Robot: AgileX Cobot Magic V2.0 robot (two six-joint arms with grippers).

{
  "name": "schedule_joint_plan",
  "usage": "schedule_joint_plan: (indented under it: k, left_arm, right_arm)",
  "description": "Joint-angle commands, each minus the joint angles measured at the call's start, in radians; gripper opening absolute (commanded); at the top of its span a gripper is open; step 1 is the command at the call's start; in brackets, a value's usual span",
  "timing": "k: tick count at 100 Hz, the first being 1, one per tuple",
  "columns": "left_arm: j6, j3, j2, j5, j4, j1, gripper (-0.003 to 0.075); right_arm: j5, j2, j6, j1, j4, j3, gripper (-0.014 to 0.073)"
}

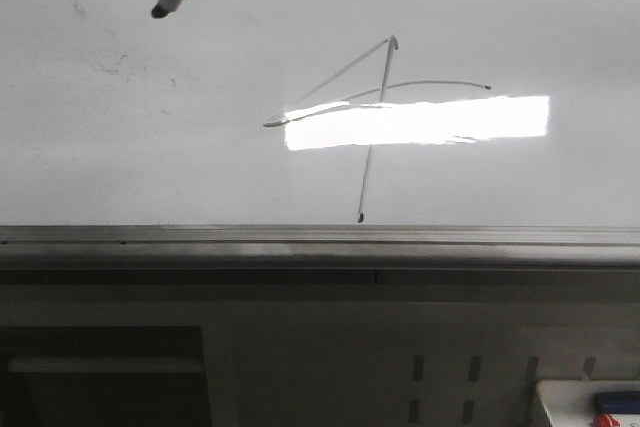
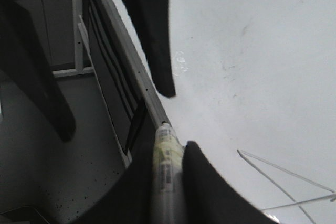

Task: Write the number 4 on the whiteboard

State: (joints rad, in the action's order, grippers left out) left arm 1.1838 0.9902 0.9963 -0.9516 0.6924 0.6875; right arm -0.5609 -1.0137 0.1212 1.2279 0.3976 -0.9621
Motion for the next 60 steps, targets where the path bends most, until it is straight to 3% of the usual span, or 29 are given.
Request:
schedule_joint_plan:
  k: [1, 24, 60]
  left_arm:
    - [0.006, 0.037, 0.020, 0.045, 0.080, 0.013, 0.0405]
    - [0.006, 0.037, 0.063, 0.068, 0.178, 0.015, 0.0372]
    - [0.006, 0.037, 0.083, 0.074, 0.181, 0.015, 0.0079]
  right_arm:
    - [0.081, 0.013, -0.054, -0.002, -0.025, -0.026, -0.0072]
    - [0.105, 0.015, -0.054, 0.018, -0.030, -0.026, -0.0072]
    - [0.105, 0.015, -0.054, 0.029, -0.030, -0.026, -0.0072]
